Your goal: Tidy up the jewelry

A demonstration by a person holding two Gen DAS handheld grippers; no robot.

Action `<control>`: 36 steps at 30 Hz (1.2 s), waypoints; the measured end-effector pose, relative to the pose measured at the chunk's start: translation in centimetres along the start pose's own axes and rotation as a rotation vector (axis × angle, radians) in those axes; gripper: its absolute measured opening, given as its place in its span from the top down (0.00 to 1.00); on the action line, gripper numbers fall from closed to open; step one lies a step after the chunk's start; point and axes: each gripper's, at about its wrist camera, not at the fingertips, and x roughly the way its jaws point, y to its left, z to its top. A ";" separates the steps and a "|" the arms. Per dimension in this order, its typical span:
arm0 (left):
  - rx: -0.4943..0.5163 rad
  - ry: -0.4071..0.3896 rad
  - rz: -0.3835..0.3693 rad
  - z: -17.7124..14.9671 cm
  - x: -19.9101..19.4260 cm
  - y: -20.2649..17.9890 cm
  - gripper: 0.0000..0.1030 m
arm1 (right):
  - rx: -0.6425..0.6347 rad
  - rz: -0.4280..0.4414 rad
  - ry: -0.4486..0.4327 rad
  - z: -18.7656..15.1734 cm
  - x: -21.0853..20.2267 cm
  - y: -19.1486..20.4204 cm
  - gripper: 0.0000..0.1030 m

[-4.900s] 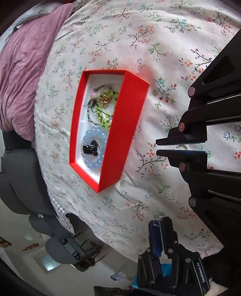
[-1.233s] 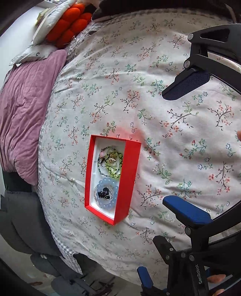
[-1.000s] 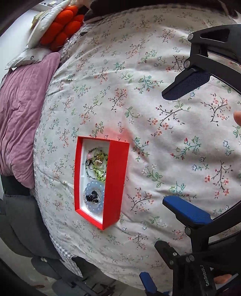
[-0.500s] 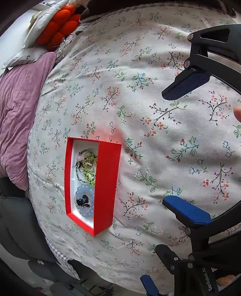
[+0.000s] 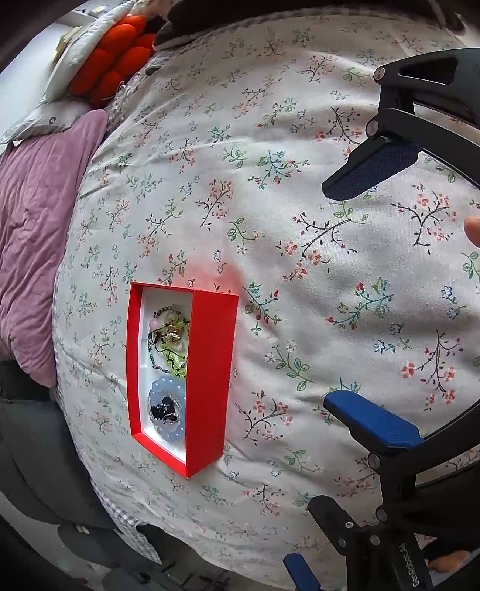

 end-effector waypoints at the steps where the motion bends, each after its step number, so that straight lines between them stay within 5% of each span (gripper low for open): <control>1: 0.001 0.002 0.000 0.0 0.0 0.0 0.01 | 0.000 0.002 0.002 0.0 0.0 0.0 0.00; 36: 0.028 -0.010 -0.014 -0.2 -0.4 -0.7 0.01 | -0.011 -0.010 0.005 0.0 0.3 0.1 0.00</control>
